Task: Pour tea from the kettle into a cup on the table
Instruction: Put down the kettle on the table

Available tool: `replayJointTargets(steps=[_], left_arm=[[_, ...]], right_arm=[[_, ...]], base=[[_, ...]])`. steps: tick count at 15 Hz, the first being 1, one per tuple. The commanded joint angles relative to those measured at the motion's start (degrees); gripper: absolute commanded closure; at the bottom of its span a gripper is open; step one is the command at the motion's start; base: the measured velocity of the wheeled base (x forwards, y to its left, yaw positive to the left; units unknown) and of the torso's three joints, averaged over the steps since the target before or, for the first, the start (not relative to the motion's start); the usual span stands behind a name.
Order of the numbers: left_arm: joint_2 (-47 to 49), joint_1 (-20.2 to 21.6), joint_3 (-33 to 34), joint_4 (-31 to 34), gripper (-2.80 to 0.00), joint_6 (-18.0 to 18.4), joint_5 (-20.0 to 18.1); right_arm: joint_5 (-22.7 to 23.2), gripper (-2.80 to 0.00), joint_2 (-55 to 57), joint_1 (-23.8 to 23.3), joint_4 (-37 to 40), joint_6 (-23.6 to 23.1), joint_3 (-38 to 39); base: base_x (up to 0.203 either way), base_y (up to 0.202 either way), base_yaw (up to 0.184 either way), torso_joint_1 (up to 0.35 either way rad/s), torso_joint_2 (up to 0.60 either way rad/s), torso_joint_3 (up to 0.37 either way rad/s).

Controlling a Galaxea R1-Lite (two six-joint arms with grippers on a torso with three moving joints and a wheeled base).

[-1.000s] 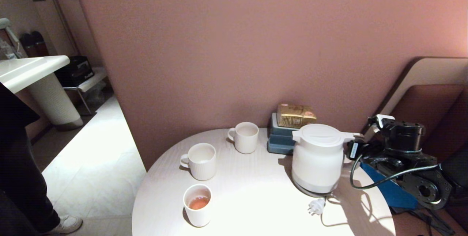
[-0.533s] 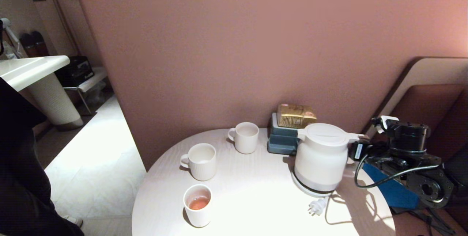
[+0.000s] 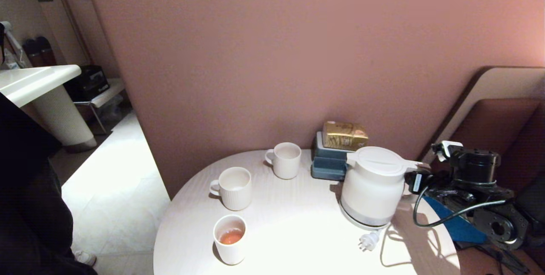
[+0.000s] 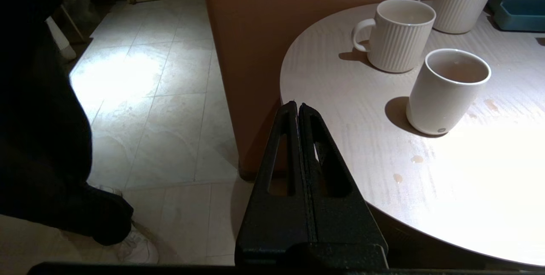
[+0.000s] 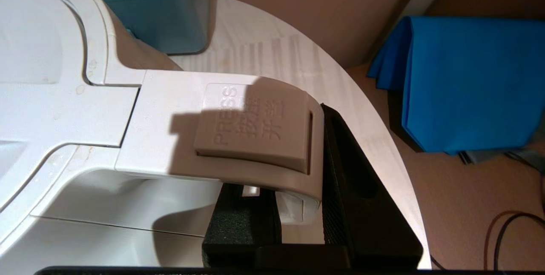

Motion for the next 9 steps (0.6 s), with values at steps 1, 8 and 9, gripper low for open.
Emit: replayJointTargets(steps=[1,8,9], left_arm=[[0.1,0.0,0.0,0.0,0.00,0.0,0.0],[0.1,0.0,0.0,0.0,0.00,0.0,0.0],[0.1,0.0,0.0,0.0,0.00,0.0,0.0]], right_arm=[[-0.1,0.00,1.4,0.4,-2.3,-0.1,1.2],[-0.1,0.00,2.5,0.4,-6.5,-3.2,4.2],[-0.1,0.00,2.5,0.4,-6.5,-3.3,4.3]], base=[[0.000,0.000,0.000,0.000,0.00,0.000],[0.000,0.000,0.000,0.000,0.00,0.000],[0.000,0.000,0.000,0.000,0.00,0.000]])
